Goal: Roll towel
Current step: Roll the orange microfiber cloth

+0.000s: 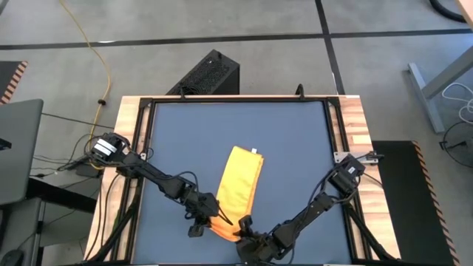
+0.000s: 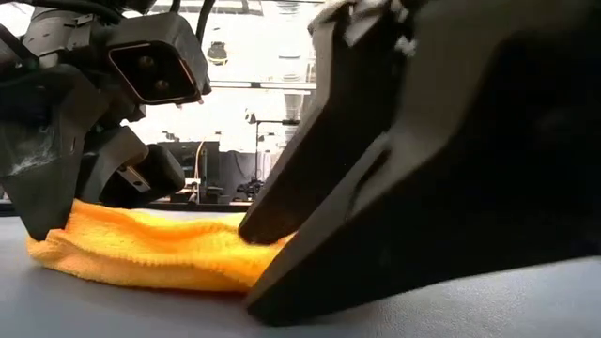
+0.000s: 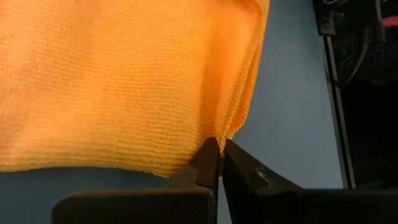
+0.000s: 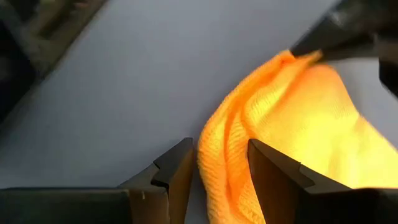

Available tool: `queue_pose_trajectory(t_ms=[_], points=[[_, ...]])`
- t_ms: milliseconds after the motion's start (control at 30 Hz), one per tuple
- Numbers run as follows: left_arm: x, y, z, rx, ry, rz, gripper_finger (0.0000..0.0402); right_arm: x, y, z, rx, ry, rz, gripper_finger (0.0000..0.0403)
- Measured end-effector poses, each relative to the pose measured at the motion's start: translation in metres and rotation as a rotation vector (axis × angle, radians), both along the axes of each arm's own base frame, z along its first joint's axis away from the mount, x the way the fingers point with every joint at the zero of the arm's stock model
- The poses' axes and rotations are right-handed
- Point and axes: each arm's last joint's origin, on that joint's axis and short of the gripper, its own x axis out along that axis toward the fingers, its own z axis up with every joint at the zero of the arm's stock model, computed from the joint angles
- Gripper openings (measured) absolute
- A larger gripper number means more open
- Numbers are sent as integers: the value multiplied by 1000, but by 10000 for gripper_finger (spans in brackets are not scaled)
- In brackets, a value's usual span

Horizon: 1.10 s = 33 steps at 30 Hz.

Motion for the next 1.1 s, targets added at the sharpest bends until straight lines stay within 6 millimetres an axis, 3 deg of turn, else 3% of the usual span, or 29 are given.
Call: queue_pose_trajectory(t_ms=[433, 900, 1100], points=[[-1, 0, -1, 19, -8, -23, 0, -6, 11, 5, 22, -88, -76, 146], [-1, 0, -1, 8, -3, -34, 0, 2, 0, 5, 196, -82, -207, 117], [-1, 0, 0, 1, -2, -52, 0, 2, -5, 2, 303, -69, -322, 75]])
